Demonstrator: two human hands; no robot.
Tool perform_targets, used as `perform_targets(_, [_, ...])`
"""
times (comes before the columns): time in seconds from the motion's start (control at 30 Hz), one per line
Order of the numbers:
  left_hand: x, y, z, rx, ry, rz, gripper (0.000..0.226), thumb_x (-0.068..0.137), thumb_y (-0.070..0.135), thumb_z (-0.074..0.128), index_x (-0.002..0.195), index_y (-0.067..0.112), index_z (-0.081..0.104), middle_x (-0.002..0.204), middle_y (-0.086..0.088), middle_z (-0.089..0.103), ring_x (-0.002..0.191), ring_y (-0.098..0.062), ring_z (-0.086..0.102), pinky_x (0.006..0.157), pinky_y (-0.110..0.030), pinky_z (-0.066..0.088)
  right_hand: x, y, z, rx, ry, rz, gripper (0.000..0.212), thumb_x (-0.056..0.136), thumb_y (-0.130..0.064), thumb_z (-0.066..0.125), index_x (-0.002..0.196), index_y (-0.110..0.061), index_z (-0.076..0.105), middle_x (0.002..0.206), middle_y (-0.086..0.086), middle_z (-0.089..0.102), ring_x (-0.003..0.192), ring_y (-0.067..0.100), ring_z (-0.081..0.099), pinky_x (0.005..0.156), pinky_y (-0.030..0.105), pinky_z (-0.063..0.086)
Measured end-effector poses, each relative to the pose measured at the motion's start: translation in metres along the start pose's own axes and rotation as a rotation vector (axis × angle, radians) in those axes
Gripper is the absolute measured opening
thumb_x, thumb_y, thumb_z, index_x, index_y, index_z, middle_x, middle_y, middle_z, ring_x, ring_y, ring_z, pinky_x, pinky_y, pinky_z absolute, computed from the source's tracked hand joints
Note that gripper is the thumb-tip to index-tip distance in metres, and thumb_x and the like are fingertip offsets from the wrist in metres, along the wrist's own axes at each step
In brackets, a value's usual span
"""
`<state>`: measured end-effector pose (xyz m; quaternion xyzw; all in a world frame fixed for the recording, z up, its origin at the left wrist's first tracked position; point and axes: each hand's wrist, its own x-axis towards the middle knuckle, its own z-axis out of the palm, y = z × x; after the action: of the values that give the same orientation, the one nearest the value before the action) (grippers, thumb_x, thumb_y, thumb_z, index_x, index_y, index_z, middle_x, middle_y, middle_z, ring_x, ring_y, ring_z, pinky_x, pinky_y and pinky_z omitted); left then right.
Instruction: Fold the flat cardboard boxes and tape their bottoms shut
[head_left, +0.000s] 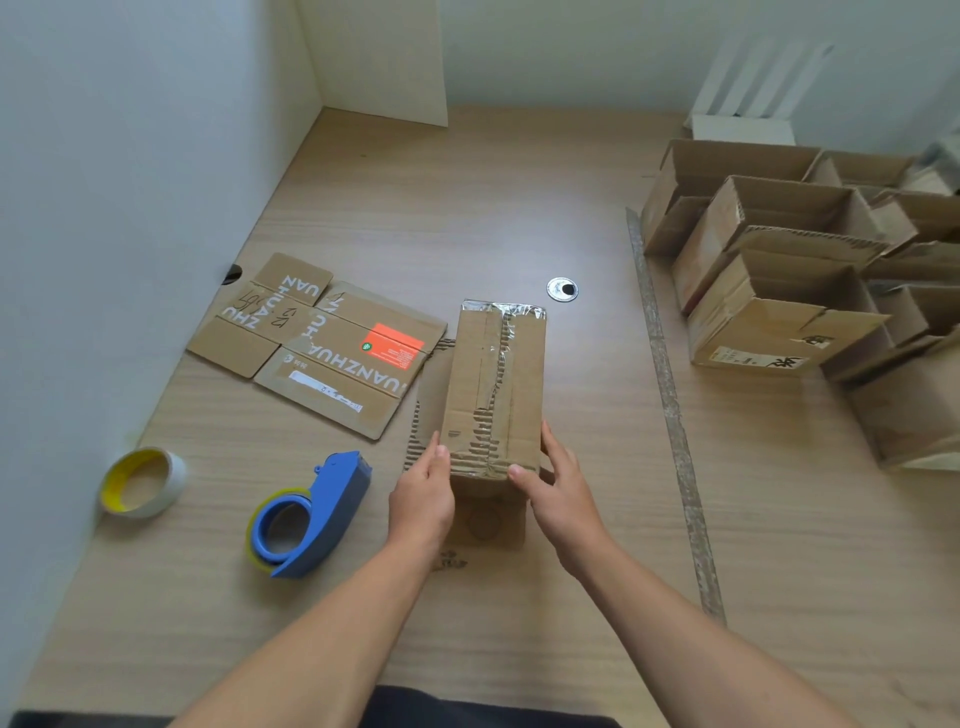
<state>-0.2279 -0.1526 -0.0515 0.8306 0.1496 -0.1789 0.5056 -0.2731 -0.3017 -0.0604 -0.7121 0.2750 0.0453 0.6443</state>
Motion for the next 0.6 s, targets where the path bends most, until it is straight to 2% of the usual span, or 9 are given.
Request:
perform_targets(0.1, [0.008, 0.004, -0.011, 0.167, -0.069, 0.096, 0.042, 0.106, 0.037, 0.038, 0.144, 0.023, 0.051, 0.143, 0.004, 0.054, 0.134, -0.018, 0.047, 0.110, -0.034, 0.036, -0.006, -0.004, -0.005, -0.161, 0.058, -0.026, 0.069, 0.089, -0.024, 0.070, 0.149, -0.025, 0.037, 0.141, -0.001, 0.043, 0.121, 0.012, 0.051, 0.104, 0.033, 0.047])
perform_targets(0.17, [0.015, 0.004, -0.025, 0.254, -0.111, 0.163, 0.040, 0.105, 0.036, 0.040, 0.137, 0.020, 0.057, 0.135, 0.003, 0.062, 0.125, -0.017, 0.054, 0.103, -0.034, 0.042, -0.006, -0.009, -0.014, -0.303, 0.105, -0.054, 0.081, 0.086, -0.039, 0.073, 0.153, -0.026, 0.029, 0.143, 0.002, 0.037, 0.128, 0.017, 0.044, 0.110, 0.037, 0.040])
perform_targets(0.27, [0.025, 0.005, -0.044, 0.333, -0.172, 0.231, 0.033, 0.105, 0.032, 0.044, 0.129, 0.023, 0.065, 0.119, 0.008, 0.068, 0.114, -0.012, 0.058, 0.091, -0.025, 0.042, 0.006, -0.028, -0.032, -0.493, 0.252, -0.216, 0.100, 0.081, -0.054, 0.073, 0.158, -0.030, 0.015, 0.155, 0.004, 0.020, 0.142, 0.023, 0.020, 0.118, 0.040, 0.020])
perform_targets(0.33, [0.033, 0.003, -0.050, 0.435, -0.229, 0.272, 0.032, 0.103, 0.034, 0.047, 0.129, 0.029, 0.064, 0.124, 0.011, 0.067, 0.117, -0.008, 0.056, 0.095, -0.025, 0.042, 0.023, -0.043, -0.042, -0.653, 0.266, -0.282, 0.104, 0.079, -0.063, 0.070, 0.158, -0.033, 0.010, 0.164, 0.004, 0.005, 0.150, 0.024, 0.003, 0.120, 0.044, 0.012])
perform_targets(0.4, [0.039, 0.003, -0.050, 0.544, -0.251, 0.290, 0.034, 0.101, 0.043, 0.047, 0.131, 0.037, 0.061, 0.129, 0.012, 0.065, 0.122, -0.013, 0.056, 0.102, -0.034, 0.045, 0.042, -0.054, -0.050, -0.853, 0.185, -0.209, 0.113, 0.074, -0.077, 0.063, 0.158, -0.035, 0.001, 0.166, 0.001, -0.005, 0.152, 0.023, -0.010, 0.122, 0.049, 0.004])
perform_targets(0.5, [0.036, 0.007, -0.044, 0.616, -0.141, 0.291, 0.039, 0.100, 0.049, 0.045, 0.136, 0.037, 0.057, 0.125, 0.006, 0.067, 0.117, -0.022, 0.058, 0.095, -0.038, 0.049, 0.057, -0.059, -0.057, -1.029, 0.092, -0.060, 0.130, 0.058, -0.093, 0.056, 0.157, -0.036, -0.005, 0.165, -0.002, 0.001, 0.152, 0.024, -0.001, 0.121, 0.056, 0.005])
perform_targets(0.57, [0.026, 0.009, -0.039, 0.566, -0.053, 0.321, 0.038, 0.100, 0.046, 0.046, 0.134, 0.032, 0.057, 0.115, 0.003, 0.070, 0.108, -0.025, 0.061, 0.087, -0.038, 0.051, 0.060, -0.058, -0.058, -1.041, 0.126, -0.038, 0.139, 0.048, -0.097, 0.058, 0.156, -0.039, -0.008, 0.159, 0.001, 0.011, 0.146, 0.026, 0.010, 0.119, 0.055, 0.012])
perform_targets(0.6, [0.020, 0.007, -0.035, 0.518, -0.040, 0.324, 0.037, 0.100, 0.044, 0.048, 0.134, 0.030, 0.056, 0.114, 0.003, 0.069, 0.108, -0.025, 0.061, 0.088, -0.039, 0.051, 0.060, -0.058, -0.058, -1.036, 0.142, -0.032, 0.141, 0.045, -0.097, 0.058, 0.155, -0.040, -0.008, 0.155, 0.001, 0.015, 0.143, 0.027, 0.013, 0.118, 0.053, 0.016])
